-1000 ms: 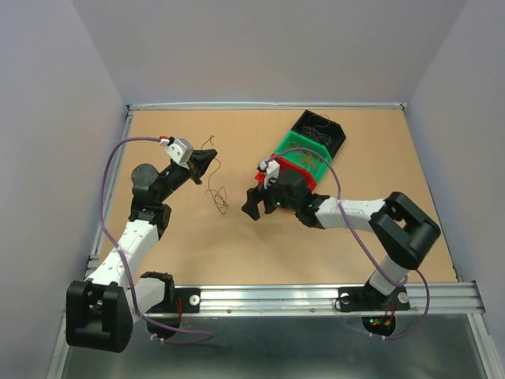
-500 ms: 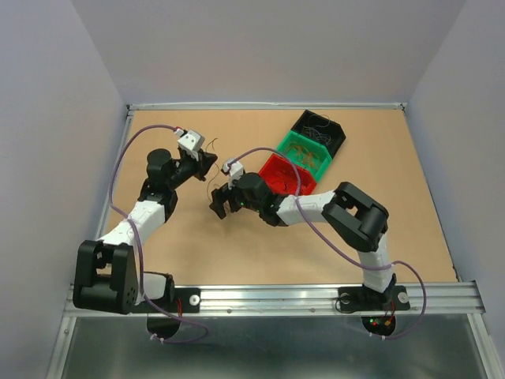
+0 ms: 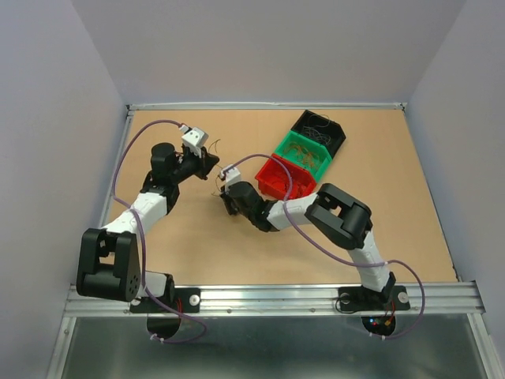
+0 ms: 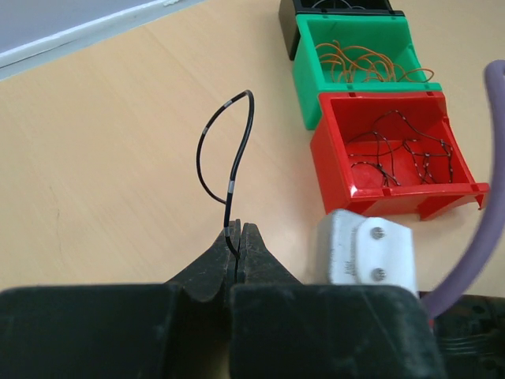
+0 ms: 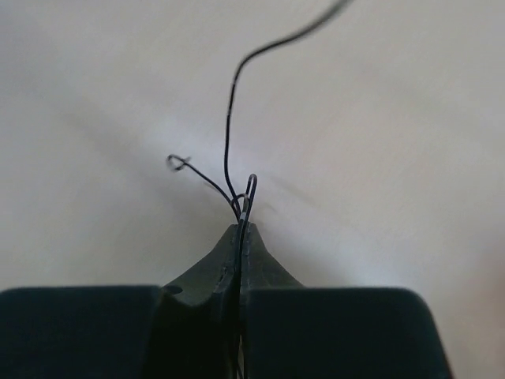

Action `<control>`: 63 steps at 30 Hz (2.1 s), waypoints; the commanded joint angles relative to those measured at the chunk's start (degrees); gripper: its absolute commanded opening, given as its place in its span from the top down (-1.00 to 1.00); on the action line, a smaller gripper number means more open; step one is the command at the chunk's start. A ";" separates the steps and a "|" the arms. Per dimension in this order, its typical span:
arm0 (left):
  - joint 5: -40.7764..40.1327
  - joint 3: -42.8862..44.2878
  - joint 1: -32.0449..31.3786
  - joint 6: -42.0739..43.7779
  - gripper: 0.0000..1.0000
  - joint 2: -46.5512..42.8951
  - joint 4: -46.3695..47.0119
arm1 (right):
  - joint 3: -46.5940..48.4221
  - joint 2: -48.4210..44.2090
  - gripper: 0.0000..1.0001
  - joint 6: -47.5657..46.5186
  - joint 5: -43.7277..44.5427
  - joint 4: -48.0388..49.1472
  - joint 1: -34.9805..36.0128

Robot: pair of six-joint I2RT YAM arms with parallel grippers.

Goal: Untangle the cables

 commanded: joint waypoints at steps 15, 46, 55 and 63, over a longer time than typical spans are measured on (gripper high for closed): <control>15.47 4.11 -5.15 5.44 1.00 1.51 -3.67 | -32.37 -28.91 0.99 1.36 -4.37 24.70 -0.04; -4.31 57.12 -26.78 37.26 0.99 45.90 -54.13 | -38.71 -31.57 0.99 -2.59 -19.56 15.82 -26.32; -4.66 50.70 -26.78 35.06 0.25 37.03 -48.59 | -37.83 -28.21 0.99 -1.72 -20.62 18.46 -26.67; -3.78 47.71 -26.69 32.96 -0.02 30.17 -47.89 | -38.97 -30.67 0.99 -1.37 -21.24 19.52 -26.67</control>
